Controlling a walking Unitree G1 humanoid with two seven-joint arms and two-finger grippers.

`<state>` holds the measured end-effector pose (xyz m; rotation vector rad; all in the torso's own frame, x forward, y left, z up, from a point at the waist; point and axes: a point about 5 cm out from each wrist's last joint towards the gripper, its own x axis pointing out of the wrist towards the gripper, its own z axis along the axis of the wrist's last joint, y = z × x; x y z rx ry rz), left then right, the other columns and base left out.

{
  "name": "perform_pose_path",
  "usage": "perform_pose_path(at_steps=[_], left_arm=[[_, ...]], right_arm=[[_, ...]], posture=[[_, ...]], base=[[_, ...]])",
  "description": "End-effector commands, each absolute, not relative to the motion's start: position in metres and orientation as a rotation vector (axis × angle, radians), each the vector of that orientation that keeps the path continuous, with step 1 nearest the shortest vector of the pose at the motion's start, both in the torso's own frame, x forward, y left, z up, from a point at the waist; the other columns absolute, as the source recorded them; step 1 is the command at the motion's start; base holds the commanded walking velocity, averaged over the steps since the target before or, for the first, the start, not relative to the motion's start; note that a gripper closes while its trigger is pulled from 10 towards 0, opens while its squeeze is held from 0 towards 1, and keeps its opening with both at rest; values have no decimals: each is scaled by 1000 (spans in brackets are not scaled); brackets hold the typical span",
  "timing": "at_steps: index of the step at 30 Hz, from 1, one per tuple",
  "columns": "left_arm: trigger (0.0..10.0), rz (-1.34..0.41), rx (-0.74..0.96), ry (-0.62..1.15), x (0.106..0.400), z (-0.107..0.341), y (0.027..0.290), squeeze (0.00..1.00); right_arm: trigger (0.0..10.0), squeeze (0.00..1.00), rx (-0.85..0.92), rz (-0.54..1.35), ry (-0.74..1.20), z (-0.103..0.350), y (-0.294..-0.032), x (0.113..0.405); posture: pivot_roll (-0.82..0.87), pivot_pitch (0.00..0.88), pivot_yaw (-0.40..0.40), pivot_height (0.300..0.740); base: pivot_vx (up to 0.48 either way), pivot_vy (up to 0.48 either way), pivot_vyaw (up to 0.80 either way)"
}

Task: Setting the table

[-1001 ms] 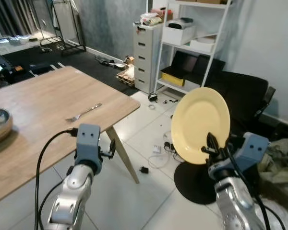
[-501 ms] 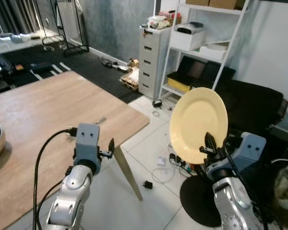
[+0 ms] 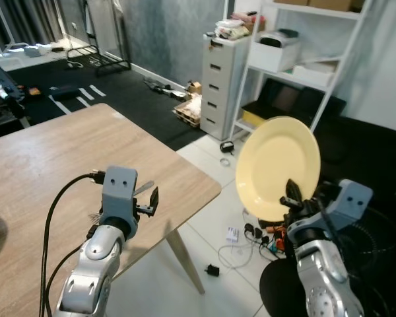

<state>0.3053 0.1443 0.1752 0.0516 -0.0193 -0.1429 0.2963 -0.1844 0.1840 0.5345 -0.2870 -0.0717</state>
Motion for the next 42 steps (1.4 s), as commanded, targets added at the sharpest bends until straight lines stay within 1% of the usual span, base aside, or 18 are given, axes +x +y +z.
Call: perform_pose_path(at_steps=[1, 3, 7, 11, 21, 30, 36, 42], left_arm=[[10000, -137, 57, 18, 299, 169, 149, 0], [10000, -131, 63, 23, 297, 168, 151, 0], [10000, -114, 74, 29, 295, 168, 155, 0], [10000, -107, 75, 33, 294, 168, 158, 0], [10000, -94, 86, 68, 292, 168, 161, 0], [10000, -72, 93, 65, 294, 170, 162, 0], [10000, -68, 92, 66, 294, 171, 163, 0], [10000, -51, 117, 57, 294, 171, 164, 0]], right_arm=[[10000, 0, 627, -12, -300, 188, -177, 300], [10000, 0, 678, 21, -316, 192, -174, 302], [10000, 0, 701, 58, -323, 195, -169, 304], [10000, 0, 710, 68, -321, 195, -166, 305], [10000, 0, 825, 97, -316, 193, -161, 305], [10000, 0, 851, 109, -301, 190, -157, 305], [10000, 0, 854, 109, -299, 189, -158, 306], [10000, 0, 952, 40, -301, 187, -168, 309]], posture=[[128, 27, 82, 740], [142, 28, 81, 740], [153, 28, 83, 740], [161, 30, 88, 740], [174, 31, 101, 740], [177, 34, 97, 740], [178, 35, 96, 740], [185, 36, 92, 740]], base=[[0, 0, 800], [0, 0, 800], [0, 0, 800], [0, 0, 800], [0, 0, 800], [0, 0, 800], [0, 0, 800], [0, 0, 800]])
